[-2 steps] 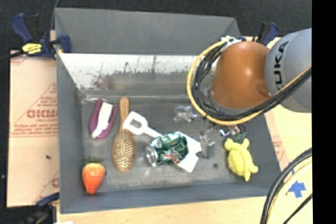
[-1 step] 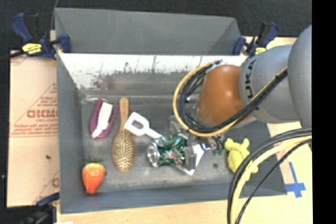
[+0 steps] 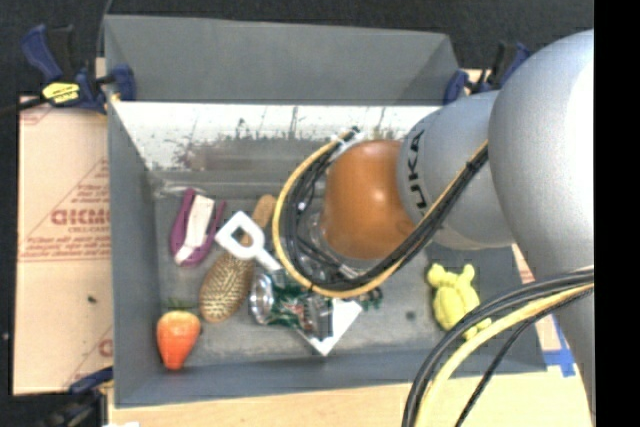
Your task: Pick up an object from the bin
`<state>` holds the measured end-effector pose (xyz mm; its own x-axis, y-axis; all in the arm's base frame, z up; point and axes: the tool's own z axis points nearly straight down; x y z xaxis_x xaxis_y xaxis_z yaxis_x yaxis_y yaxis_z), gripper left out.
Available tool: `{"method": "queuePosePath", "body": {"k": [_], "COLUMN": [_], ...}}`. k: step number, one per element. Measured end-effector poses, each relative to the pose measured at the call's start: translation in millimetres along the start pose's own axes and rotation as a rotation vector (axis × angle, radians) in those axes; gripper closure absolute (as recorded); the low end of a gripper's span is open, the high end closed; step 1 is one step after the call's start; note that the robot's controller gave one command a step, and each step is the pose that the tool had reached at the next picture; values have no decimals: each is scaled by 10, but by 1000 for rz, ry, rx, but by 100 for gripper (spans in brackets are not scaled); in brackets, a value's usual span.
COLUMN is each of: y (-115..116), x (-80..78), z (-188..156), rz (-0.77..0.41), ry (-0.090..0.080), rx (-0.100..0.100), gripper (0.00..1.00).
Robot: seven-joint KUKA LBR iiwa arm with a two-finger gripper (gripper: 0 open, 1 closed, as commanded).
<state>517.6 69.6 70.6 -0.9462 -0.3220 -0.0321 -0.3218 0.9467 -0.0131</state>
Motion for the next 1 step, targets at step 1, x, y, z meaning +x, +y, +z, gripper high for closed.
{"method": "queuePosePath", "body": {"k": [1], "y": [-746], "x": [77], "z": [-19], "rz": [140], "ry": [-3], "rx": [3], "gripper": [100]}}
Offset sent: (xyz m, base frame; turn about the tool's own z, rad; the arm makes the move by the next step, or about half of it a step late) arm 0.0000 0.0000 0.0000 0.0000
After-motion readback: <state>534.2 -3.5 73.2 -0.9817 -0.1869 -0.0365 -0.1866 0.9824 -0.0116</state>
